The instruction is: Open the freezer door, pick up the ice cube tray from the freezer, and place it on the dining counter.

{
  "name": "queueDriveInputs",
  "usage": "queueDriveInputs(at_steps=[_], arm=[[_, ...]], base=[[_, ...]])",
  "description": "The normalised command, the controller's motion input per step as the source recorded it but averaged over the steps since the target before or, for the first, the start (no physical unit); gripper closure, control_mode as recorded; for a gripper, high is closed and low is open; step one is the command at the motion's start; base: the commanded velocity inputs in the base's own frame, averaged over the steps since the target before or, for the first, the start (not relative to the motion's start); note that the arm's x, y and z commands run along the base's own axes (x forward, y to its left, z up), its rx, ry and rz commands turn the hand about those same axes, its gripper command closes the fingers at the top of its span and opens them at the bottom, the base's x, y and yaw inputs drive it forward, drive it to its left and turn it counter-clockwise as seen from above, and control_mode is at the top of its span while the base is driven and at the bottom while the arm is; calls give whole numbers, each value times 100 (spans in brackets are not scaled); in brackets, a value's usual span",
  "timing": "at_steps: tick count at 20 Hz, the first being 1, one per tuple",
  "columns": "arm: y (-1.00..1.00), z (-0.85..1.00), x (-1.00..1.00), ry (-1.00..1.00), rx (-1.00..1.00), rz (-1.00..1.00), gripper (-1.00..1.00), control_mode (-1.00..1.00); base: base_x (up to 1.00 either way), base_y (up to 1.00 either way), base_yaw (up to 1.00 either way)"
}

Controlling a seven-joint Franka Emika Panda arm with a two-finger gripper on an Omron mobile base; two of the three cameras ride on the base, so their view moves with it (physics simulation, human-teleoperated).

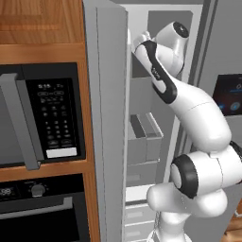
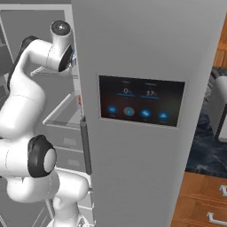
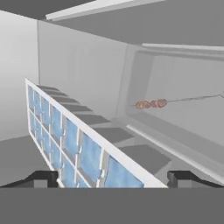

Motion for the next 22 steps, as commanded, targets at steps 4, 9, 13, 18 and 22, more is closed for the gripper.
queueDriveInputs(at_steps=[4, 9, 13, 18, 22], arm=[[0, 0, 49, 0, 0, 0, -100, -100], [0, 0, 21, 0, 0, 0, -100, -100], [0, 0, 0, 0, 0, 0, -100, -100], [0, 0, 0, 0, 0, 0, 100, -100], [0, 0, 0, 0, 0, 0, 100, -100]], base=[[0, 0, 0], [0, 0, 0], [0, 0, 0], [0, 0, 0], [0, 0, 0]])
